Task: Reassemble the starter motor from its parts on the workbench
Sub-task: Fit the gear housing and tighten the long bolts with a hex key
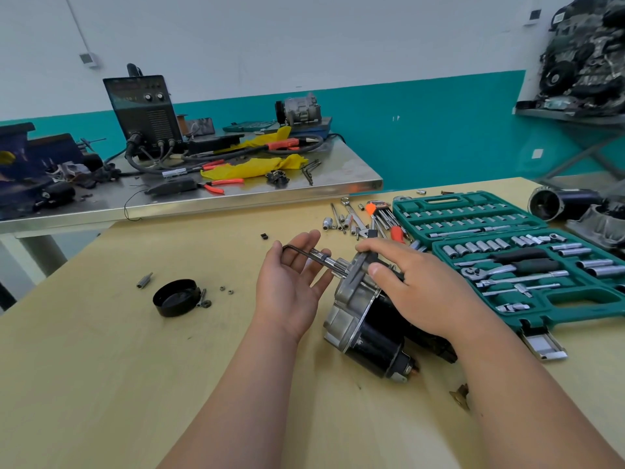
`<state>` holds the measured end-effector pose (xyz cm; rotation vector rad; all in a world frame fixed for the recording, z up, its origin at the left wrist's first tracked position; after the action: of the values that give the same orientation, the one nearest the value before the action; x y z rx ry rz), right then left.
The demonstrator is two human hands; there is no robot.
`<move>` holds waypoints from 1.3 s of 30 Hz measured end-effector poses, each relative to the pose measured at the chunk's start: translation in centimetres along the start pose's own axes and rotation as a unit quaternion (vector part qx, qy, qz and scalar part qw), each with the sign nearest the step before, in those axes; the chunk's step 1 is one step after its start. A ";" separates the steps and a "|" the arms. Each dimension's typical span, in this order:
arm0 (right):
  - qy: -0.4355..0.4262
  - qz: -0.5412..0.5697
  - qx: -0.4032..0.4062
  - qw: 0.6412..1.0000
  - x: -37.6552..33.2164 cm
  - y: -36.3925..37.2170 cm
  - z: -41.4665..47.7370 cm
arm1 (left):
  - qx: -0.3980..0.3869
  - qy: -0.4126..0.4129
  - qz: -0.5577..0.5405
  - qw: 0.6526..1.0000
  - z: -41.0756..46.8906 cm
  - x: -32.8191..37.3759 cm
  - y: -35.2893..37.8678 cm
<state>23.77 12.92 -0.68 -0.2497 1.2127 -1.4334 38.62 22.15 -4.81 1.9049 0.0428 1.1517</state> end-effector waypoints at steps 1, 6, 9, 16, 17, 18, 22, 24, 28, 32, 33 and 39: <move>0.000 0.000 -0.001 1.000 0.0 0.0 0.0 | 0.001 0.000 0.001 1.000 0.0 0.0 0.0; 0.002 -0.003 -0.003 1.000 0.0 0.0 0.1 | 0.007 0.000 0.007 1.000 0.0 0.0 0.0; 0.001 -0.003 -0.003 1.000 0.0 0.0 0.1 | 0.009 -0.001 0.008 1.000 0.0 0.0 -0.1; -0.006 -0.005 -0.001 1.000 -0.1 0.0 0.1 | 0.017 -0.003 0.013 1.000 0.0 0.0 -0.1; -0.006 -0.006 0.000 1.000 0.0 0.0 0.1 | 0.018 -0.003 0.013 1.000 0.0 0.0 -0.1; -0.006 -0.006 0.001 1.000 -0.1 0.0 0.1 | 0.019 -0.003 0.014 1.000 0.0 0.0 -0.1; -0.008 -0.004 -0.002 1.000 -0.2 0.0 0.0 | 0.020 -0.003 0.017 1.000 0.0 0.0 -0.1; -0.009 -0.003 -0.002 1.000 -0.2 0.0 0.1 | 0.020 -0.004 0.018 1.000 0.0 0.0 -0.1; -0.011 -0.003 0.000 1.000 -0.3 -0.1 0.1 | 0.021 -0.004 0.020 1.000 0.0 0.0 -0.2; -0.011 -0.004 0.002 1.000 -0.2 0.0 0.1 | 0.023 -0.005 0.022 0.999 0.1 0.0 -0.3; -0.012 -0.004 0.003 1.000 -0.2 0.0 0.1 | 0.024 -0.005 0.022 0.999 0.1 -0.1 -0.3; -0.012 -0.004 0.000 1.000 -0.2 0.1 0.1 | 0.029 -0.005 0.021 0.999 0.2 -0.1 -0.3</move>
<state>23.93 13.02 -0.61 -0.2713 1.1919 -1.4339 38.83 22.16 -5.15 1.9709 0.0303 1.1807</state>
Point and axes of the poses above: each hand's wrist, its own z-axis towards the middle knuckle, its own y-axis out of the palm, x = y × z, the point moved 6 cm from there along z, towards the middle knuckle, and after that the axes turned 7 degrees about x, right-handed, at the moved point
